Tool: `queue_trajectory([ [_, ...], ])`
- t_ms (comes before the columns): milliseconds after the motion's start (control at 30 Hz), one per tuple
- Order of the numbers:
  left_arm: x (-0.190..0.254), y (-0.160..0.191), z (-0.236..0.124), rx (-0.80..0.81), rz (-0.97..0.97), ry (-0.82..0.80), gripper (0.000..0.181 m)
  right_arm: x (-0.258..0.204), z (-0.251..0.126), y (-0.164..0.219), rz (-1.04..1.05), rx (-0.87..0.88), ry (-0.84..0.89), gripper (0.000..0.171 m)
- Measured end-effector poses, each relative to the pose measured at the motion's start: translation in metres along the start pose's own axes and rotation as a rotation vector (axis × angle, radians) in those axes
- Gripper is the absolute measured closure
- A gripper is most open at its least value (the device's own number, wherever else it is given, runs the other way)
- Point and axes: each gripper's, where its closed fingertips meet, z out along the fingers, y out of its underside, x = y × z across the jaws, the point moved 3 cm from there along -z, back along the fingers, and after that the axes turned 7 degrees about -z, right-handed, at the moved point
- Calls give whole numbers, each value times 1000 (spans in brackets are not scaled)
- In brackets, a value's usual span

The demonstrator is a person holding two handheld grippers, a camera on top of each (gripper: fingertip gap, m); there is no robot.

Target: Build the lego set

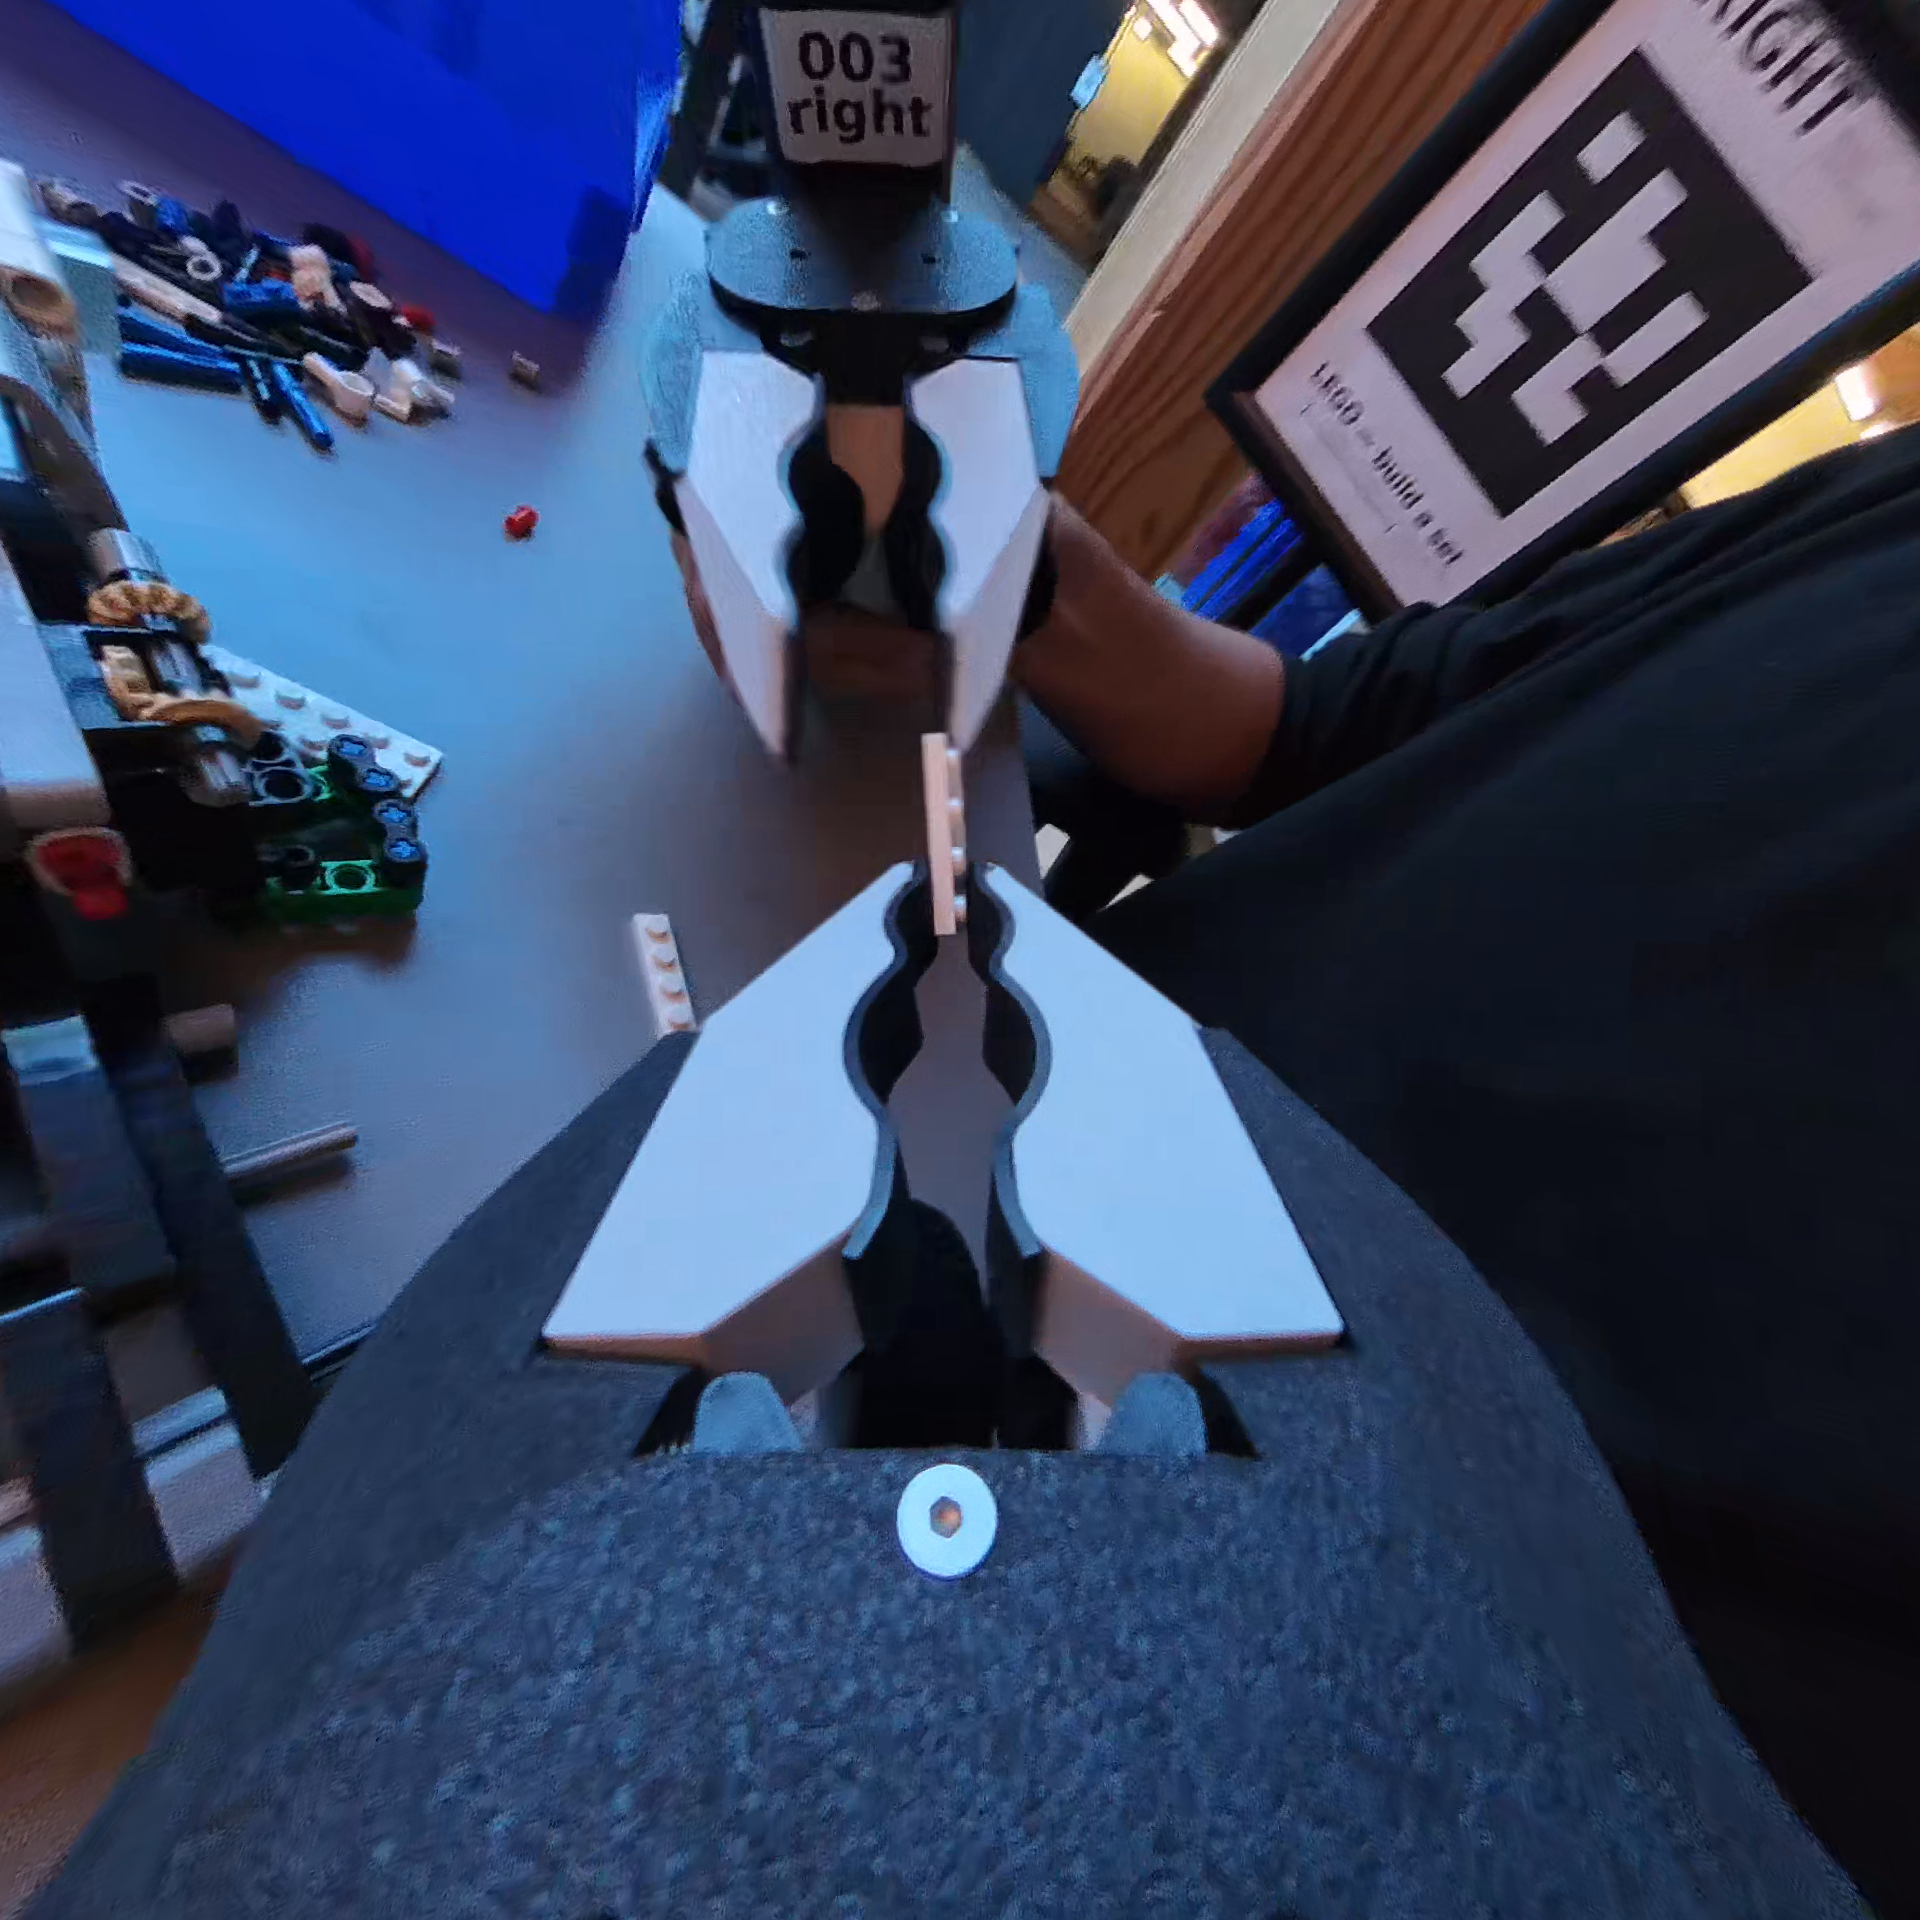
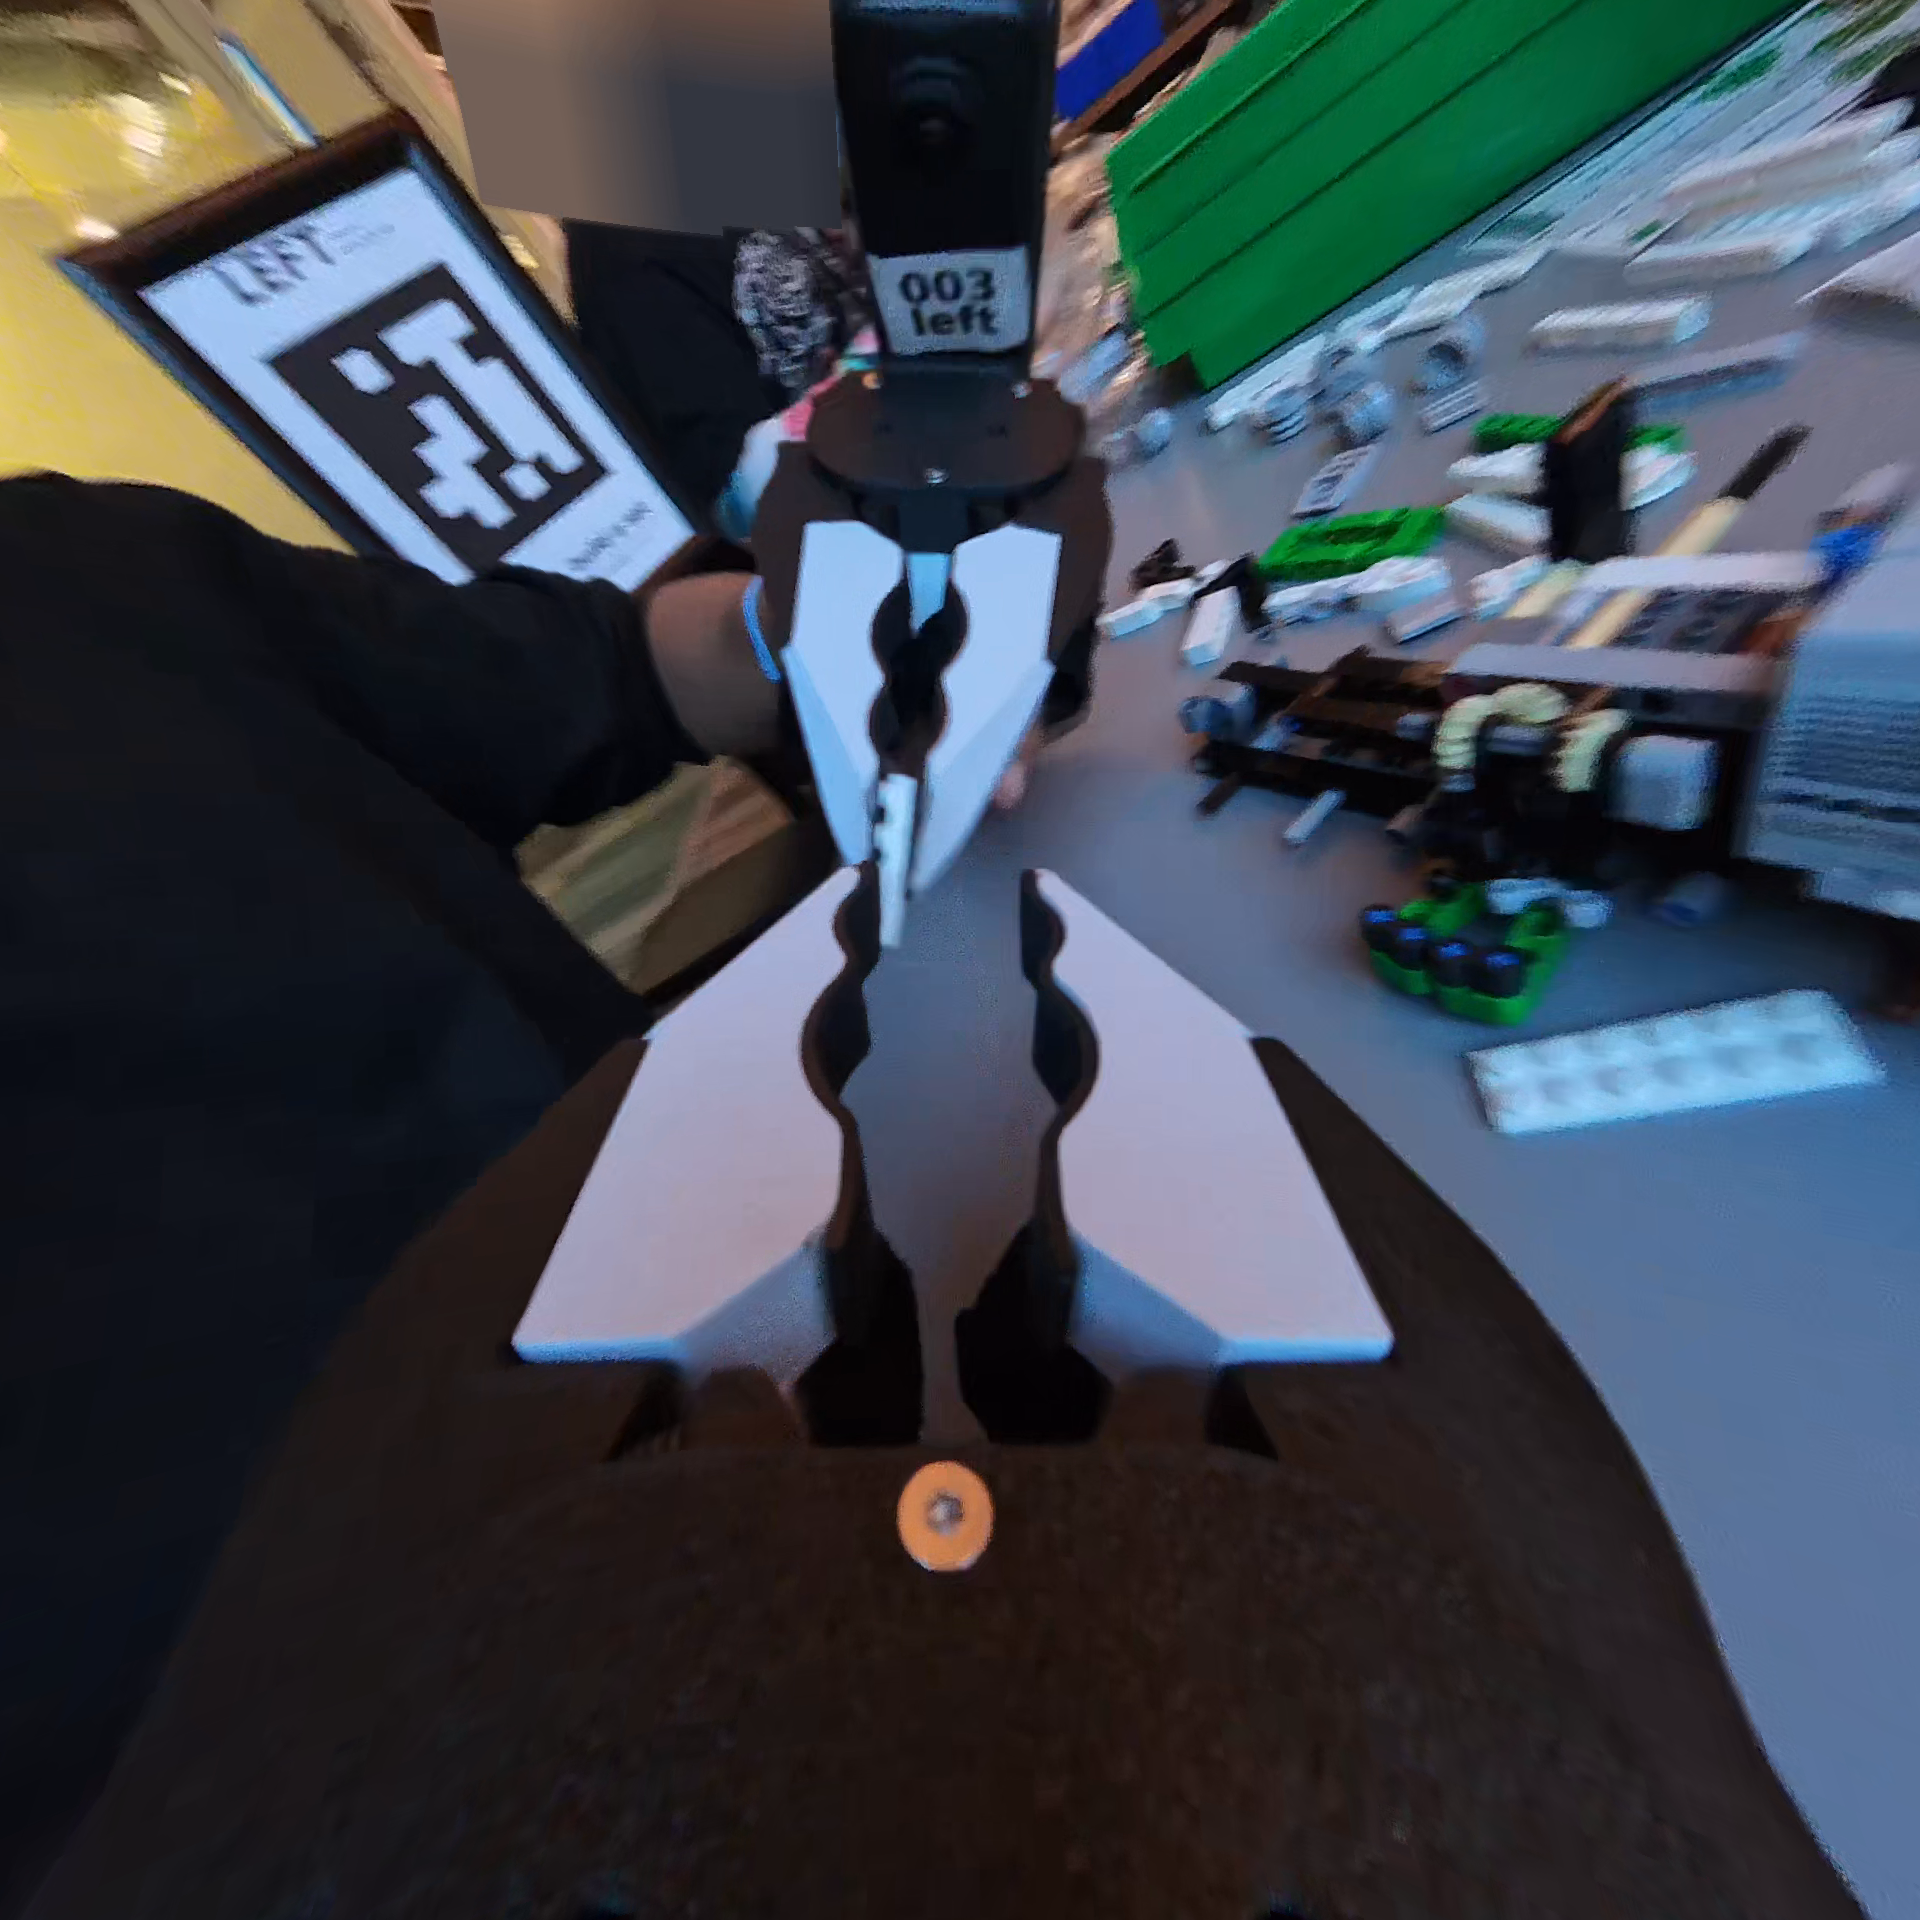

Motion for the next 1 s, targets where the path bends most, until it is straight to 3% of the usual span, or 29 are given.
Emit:
queue_trajectory([
  [100,-2,-3,-6,21,28,13,179,31,-23,-1,-127,-41,297,146],
  [233,-14,0,-1,-32,145,-81,179,77,-41,16,-141,-281,696,141],
  [567,10,14,4,-82,343,22,179,108,-24,16,106,-264,864,138],
  [767,11,11,-8,-9,322,14,179,106,-24,22,11,-379,973,143],
  [1000,2,4,-16,25,285,-6,179,83,-38,35,-134,-535,967,152],
])
